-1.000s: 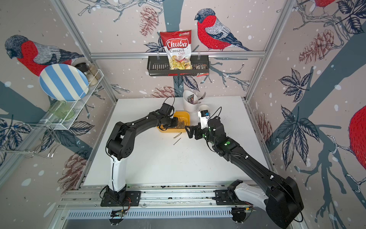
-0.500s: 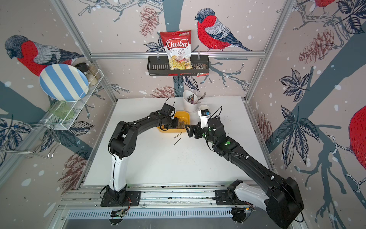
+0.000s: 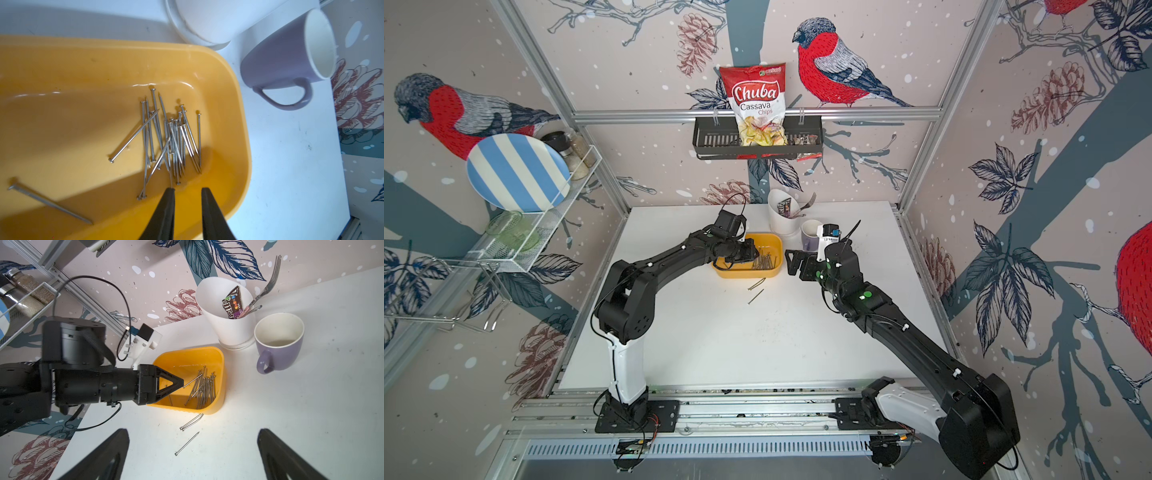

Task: Put the nails on the desktop into the storage box
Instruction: Place the nail in the storage box, then pick up the nail from the center of the board.

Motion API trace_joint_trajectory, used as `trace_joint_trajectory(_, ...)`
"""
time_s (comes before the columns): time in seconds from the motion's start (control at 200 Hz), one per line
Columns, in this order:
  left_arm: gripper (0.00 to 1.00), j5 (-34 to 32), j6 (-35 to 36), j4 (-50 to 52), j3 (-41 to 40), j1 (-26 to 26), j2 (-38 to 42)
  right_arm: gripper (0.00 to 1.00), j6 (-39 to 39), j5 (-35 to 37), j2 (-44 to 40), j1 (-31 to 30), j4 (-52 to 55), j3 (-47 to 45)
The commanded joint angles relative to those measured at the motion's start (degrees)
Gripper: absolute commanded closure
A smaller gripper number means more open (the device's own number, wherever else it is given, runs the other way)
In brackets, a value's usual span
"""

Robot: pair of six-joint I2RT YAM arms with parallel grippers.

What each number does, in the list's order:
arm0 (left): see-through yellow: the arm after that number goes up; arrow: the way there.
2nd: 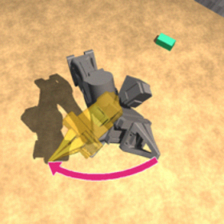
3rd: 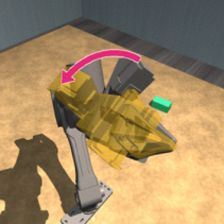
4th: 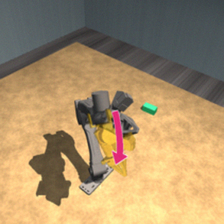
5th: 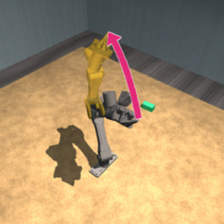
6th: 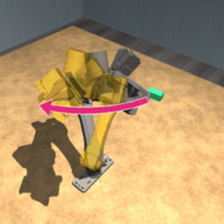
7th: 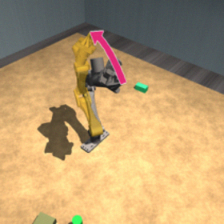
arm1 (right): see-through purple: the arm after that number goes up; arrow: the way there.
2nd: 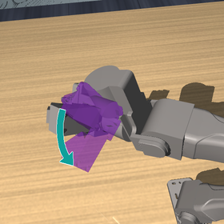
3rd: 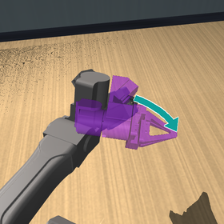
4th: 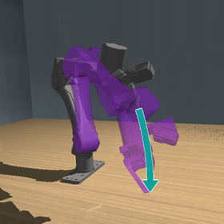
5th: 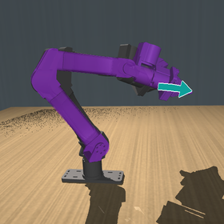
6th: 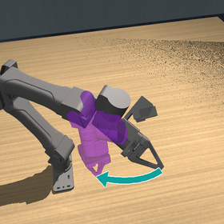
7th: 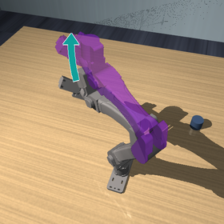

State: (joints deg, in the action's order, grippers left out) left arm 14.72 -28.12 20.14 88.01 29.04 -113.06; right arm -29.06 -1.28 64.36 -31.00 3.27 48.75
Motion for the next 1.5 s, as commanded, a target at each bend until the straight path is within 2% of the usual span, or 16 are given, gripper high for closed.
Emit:
trace_joint_trajectory(0.0,0.69,-1.77,1.12,0.94,-2.59,0.22,4.88,0.00,-3.84,-4.64,1.87,2.07,4.66,2.49)
trace_joint_trajectory(0.125,0.68,-4.13,2.87,1.97,-9.01,1.13,12.11,0.00,-3.08,-8.75,4.81,3.63,6.46,4.59)
trace_joint_trajectory(0.21,0.66,-5.55,3.92,2.57,-15.01,2.29,17.12,0.00,-4.16,-9.12,5.51,3.85,5.04,4.07)
trace_joint_trajectory(0.365,0.51,-8.44,4.78,2.57,-25.39,5.36,24.50,0.00,-5.39,-12.02,7.14,4.09,3.17,3.52)
trace_joint_trajectory(0.51,0.30,-6.47,3.50,0.50,-33.06,6.95,29.76,0.00,-5.89,-15.87,11.13,3.80,3.72,4.39)
trace_joint_trajectory(0.545,0.21,-6.06,3.22,0.12,-34.48,7.16,30.67,0.00,-6.26,-16.23,11.47,3.74,3.76,4.27)
trace_joint_trajectory(0.57,0.07,-5.94,3.16,0.08,-35.29,7.34,31.23,0.00,-6.36,-16.36,11.65,3.61,3.65,4.25)
trace_joint_trajectory(0.6,0.04,-5.99,2.95,0.13,-36.05,7.63,31.71,0.00,-6.53,-16.39,11.69,3.52,3.63,4.13)
trace_joint_trajectory(0.785,0.04,-5.32,2.44,-0.39,-39.10,9.29,31.73,0.00,-6.89,-16.15,11.40,3.00,3.28,3.39)
trace_joint_trajectory(1.045,0.06,-5.97,2.31,-3.32,-38.64,11.71,25.67,0.00,-7.31,-16.29,10.80,2.23,3.30,3.21)
trace_joint_trajectory(1.181,0.14,-10.45,3.67,-0.94,-35.00,12.05,21.22,0.00,-7.33,-16.26,10.56,1.96,3.36,2.84)
trace_joint_trajectory(1.421,0.37,-17.62,8.38,5.15,-26.20,13.23,13.98,0.00,-7.30,-16.30,10.58,1.86,3.67,3.06)
trace_joint_trajectory(1.496,0.38,-18.72,9.58,6.54,-24.31,13.59,12.07,0.00,-7.00,-16.14,10.61,1.89,4.00,3.27)
